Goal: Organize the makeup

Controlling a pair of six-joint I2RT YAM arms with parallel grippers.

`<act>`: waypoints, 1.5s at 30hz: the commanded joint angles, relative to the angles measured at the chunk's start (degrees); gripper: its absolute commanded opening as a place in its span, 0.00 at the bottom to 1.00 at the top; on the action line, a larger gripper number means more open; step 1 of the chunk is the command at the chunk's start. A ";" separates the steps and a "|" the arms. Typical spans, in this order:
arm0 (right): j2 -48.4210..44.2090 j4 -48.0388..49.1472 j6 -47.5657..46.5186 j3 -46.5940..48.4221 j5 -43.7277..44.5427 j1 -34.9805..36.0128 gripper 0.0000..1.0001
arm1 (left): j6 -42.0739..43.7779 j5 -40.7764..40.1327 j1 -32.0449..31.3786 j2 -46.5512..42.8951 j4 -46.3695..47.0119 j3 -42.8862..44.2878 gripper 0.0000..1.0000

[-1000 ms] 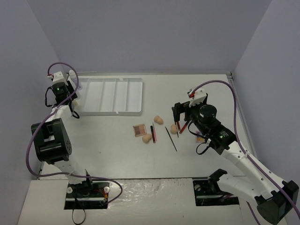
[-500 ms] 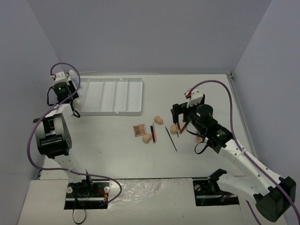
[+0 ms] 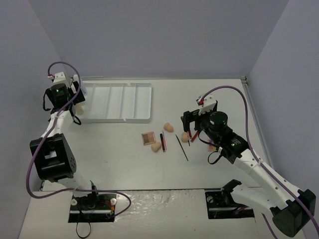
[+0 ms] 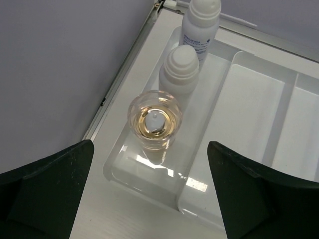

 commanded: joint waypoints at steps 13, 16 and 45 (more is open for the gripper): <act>-1.41 2.10 4.26 1.35 2.79 -0.28 1.00 | -25.31 -8.55 -33.73 -13.89 -38.84 6.76 0.97; -1.48 1.97 4.65 1.34 2.41 -0.28 1.00 | -31.10 -13.28 -43.60 -9.60 -39.55 6.88 0.97; -6.50 -0.25 2.93 -1.63 4.30 -0.25 1.00 | -49.31 -13.81 -57.02 17.97 -40.12 10.82 0.92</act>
